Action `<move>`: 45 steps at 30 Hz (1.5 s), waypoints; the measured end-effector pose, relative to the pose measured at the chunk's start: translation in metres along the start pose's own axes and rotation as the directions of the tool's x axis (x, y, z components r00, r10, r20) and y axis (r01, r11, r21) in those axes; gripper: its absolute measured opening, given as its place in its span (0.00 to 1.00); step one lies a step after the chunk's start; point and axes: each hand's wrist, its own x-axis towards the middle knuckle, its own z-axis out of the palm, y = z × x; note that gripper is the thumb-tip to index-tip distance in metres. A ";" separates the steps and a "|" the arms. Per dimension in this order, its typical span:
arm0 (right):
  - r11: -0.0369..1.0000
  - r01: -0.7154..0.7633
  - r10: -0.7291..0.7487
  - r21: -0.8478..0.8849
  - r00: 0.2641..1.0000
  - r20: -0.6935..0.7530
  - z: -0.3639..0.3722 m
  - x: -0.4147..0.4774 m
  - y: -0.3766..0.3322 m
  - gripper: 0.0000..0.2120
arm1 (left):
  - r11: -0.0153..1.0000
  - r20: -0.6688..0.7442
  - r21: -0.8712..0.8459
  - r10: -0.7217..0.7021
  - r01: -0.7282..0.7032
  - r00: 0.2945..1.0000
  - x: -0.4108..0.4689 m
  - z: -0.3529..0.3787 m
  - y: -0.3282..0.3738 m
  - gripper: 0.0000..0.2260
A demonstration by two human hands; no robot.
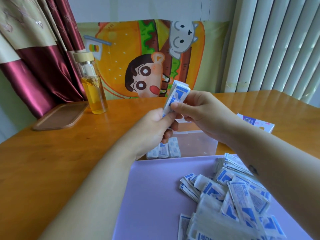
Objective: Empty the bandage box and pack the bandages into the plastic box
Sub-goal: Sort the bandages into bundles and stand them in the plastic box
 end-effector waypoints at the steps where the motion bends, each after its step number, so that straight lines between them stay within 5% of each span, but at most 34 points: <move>1: 1.000 0.013 -0.013 0.000 0.999 -0.044 -0.001 0.002 -0.002 0.07 | 0.995 -0.029 0.099 0.029 -0.026 0.999 0.001 -0.003 0.000 0.10; 4: 1.000 0.001 0.001 0.009 0.980 -0.198 -0.008 0.011 -0.006 0.06 | 0.904 -0.128 0.417 0.163 -0.096 0.978 0.005 -0.016 -0.006 0.08; 6: 0.955 -0.080 0.016 -0.286 0.976 -0.218 -0.014 0.018 -0.003 0.04 | 0.848 -0.183 0.526 0.184 -0.063 0.966 0.003 -0.027 -0.010 0.10; 8: 0.795 -0.193 0.145 -0.575 0.981 -0.129 -0.016 0.025 0.007 0.08 | 0.781 -0.145 0.625 0.123 -0.005 0.982 0.001 -0.035 -0.015 0.08; 13: 0.459 -0.339 0.499 -0.821 0.863 -0.078 -0.005 0.044 0.033 0.12 | 0.656 -0.050 0.751 -0.055 0.074 0.997 0.002 -0.037 -0.027 0.09; 16: 0.443 -0.432 0.661 -0.786 0.749 -0.039 -0.004 0.050 0.038 0.11 | 0.650 -0.060 0.756 -0.046 0.075 0.997 0.002 -0.036 -0.028 0.10; 20: 0.417 -0.692 0.860 -0.590 0.509 0.010 -0.011 0.055 0.049 0.02 | 0.676 -0.050 0.734 -0.043 0.066 0.998 0.001 -0.037 -0.028 0.09; 26: 0.338 -0.710 0.924 -0.618 0.376 0.073 -0.012 0.059 0.071 0.02 | 0.684 -0.031 0.727 -0.052 0.058 0.998 0.004 -0.040 -0.030 0.09; 29: 0.367 -0.718 0.918 -0.591 0.383 0.104 -0.009 0.058 0.071 0.05 | 0.676 -0.021 0.735 -0.050 0.049 0.999 0.005 -0.041 -0.031 0.09; 34: 0.423 -0.611 0.855 -0.669 0.514 0.071 -0.005 0.054 0.070 0.03 | 0.676 -0.012 0.736 -0.051 0.043 0.999 0.007 -0.042 -0.032 0.08; 45: 0.419 -0.580 0.828 -0.699 0.560 0.032 -0.007 0.052 0.058 0.09 | 0.681 -0.002 0.732 -0.049 0.035 0.999 0.006 -0.041 -0.032 0.08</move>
